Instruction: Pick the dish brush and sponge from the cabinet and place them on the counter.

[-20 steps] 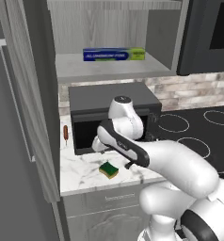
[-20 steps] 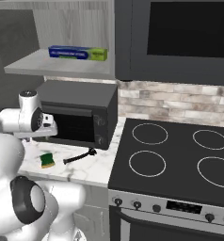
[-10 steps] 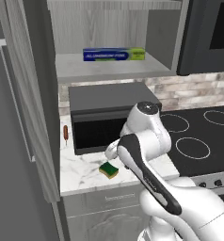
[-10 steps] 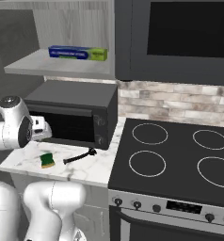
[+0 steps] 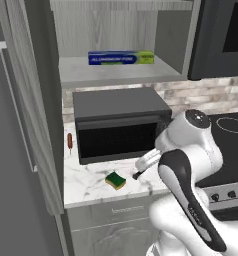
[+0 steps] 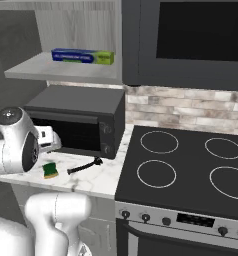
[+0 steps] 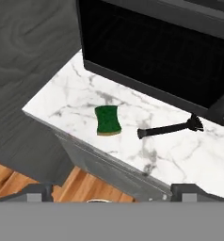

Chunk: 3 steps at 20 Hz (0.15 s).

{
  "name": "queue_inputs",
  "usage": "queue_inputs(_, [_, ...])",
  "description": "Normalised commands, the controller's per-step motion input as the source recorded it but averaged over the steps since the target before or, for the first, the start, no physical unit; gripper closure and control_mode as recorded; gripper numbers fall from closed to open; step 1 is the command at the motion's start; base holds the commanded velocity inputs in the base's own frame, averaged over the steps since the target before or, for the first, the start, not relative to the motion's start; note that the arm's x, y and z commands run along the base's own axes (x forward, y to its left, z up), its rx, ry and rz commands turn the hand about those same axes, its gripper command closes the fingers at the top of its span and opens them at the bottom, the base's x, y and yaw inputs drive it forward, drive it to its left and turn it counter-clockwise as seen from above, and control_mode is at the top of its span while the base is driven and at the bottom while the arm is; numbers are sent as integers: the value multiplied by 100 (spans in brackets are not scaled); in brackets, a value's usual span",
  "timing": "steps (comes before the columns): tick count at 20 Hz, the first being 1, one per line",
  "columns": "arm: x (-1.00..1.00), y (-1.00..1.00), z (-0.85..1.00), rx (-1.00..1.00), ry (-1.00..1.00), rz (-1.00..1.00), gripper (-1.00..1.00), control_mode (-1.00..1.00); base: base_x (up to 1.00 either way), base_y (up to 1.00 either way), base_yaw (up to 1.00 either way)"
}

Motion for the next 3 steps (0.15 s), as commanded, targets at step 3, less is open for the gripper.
queue_inputs(3, [-63,-50,27,19,-33,0,-100,-100,0,0,0])
